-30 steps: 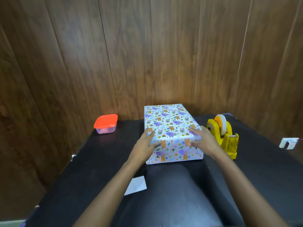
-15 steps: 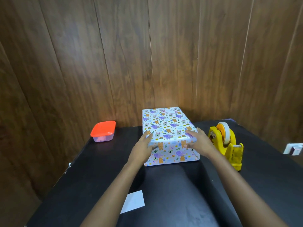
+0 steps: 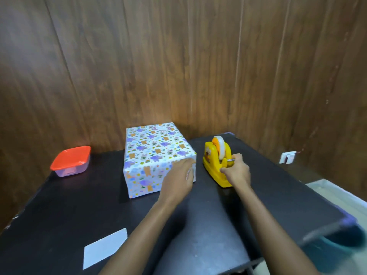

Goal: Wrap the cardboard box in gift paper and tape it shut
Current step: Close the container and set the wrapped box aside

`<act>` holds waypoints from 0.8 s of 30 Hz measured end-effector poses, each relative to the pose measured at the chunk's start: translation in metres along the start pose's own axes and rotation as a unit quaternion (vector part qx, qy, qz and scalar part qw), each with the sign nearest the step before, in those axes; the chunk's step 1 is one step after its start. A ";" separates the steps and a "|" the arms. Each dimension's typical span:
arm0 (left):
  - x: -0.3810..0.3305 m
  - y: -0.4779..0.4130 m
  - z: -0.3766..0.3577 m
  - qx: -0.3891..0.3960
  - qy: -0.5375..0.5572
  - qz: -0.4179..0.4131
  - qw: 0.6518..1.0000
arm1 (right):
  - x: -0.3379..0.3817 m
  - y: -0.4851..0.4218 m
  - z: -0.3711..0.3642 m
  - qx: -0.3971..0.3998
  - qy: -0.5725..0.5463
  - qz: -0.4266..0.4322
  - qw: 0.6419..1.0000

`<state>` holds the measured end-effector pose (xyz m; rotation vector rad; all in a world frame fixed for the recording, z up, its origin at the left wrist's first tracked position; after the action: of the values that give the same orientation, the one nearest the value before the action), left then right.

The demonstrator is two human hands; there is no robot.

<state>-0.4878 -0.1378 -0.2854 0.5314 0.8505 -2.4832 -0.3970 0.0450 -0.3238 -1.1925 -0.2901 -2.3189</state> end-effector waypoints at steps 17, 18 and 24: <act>-0.016 -0.022 -0.063 0.041 0.139 0.048 0.988 | -0.085 -0.036 0.119 -0.111 -0.005 -0.066 0.992; -0.017 -0.022 -0.064 0.043 0.139 0.048 0.988 | -0.087 -0.039 0.121 -0.111 -0.005 -0.067 0.992; -0.015 -0.023 -0.066 0.049 0.139 0.052 0.988 | -0.091 -0.053 0.125 -0.098 -0.012 -0.067 0.993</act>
<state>-0.4743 -0.0743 -0.3155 0.9508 0.7817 -2.3982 -0.2942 0.1721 -0.3210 -1.3319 -0.1572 -2.4973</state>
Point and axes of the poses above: each hand's wrist, its own y-axis away from the middle knuckle, its own z-axis out of the back of the hand, x = y × z, the point moved 9 cm from there along -y, towards the middle knuckle, and after that the axes turned 5 degrees about x, right-handed, at the moved point
